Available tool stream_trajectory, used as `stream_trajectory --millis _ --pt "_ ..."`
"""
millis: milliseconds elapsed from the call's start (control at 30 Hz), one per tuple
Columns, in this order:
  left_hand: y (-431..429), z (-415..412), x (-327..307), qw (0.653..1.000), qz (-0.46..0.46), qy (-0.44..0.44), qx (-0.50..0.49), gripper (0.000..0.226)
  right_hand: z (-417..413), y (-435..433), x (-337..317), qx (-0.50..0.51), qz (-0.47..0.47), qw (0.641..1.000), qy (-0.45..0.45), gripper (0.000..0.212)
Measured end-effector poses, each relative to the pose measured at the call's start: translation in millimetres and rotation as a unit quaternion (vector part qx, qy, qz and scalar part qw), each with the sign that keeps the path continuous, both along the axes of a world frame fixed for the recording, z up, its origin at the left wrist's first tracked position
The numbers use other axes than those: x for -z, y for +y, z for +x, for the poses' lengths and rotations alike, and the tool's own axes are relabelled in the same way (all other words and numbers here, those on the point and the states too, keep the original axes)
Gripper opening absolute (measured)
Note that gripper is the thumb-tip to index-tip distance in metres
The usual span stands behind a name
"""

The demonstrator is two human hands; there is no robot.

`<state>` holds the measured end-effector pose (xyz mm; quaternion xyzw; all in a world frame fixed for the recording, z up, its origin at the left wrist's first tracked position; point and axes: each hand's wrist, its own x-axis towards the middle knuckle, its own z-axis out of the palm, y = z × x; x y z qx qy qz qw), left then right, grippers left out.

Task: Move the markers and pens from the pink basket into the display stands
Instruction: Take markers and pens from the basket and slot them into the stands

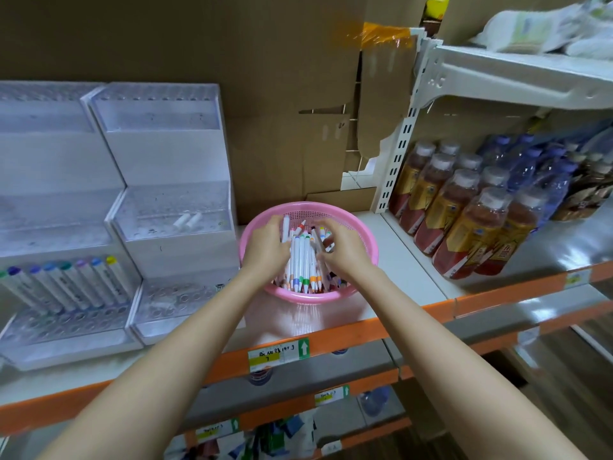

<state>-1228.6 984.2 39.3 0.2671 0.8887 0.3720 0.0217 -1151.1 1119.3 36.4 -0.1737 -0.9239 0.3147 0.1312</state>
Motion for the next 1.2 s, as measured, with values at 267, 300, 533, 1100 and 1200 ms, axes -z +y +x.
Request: stream_trajectory --millis 267,300,533,1100,1200 --pt "-13 6 -14 0.987 0.125 0.09 0.052 0.05 -4 -14 -15 -0.024 0.003 0.996 0.08 0.065" --pt "-15 7 -16 0.985 0.135 0.095 0.05 0.048 -4 -17 -17 -0.026 0.003 0.995 0.093 0.064" --pt "-38 15 -33 0.972 0.185 0.142 0.01 0.039 -3 -46 -34 -0.043 -0.04 0.982 0.178 0.06" --pt "-185 2 -43 0.962 0.191 0.182 -0.074 0.042 -37 -173 -49 -0.158 -0.086 0.956 0.23 0.058" --pt "-208 -5 -40 0.962 0.187 0.182 -0.081 0.042 -44 -194 -48 -0.165 -0.085 0.958 0.218 0.058"
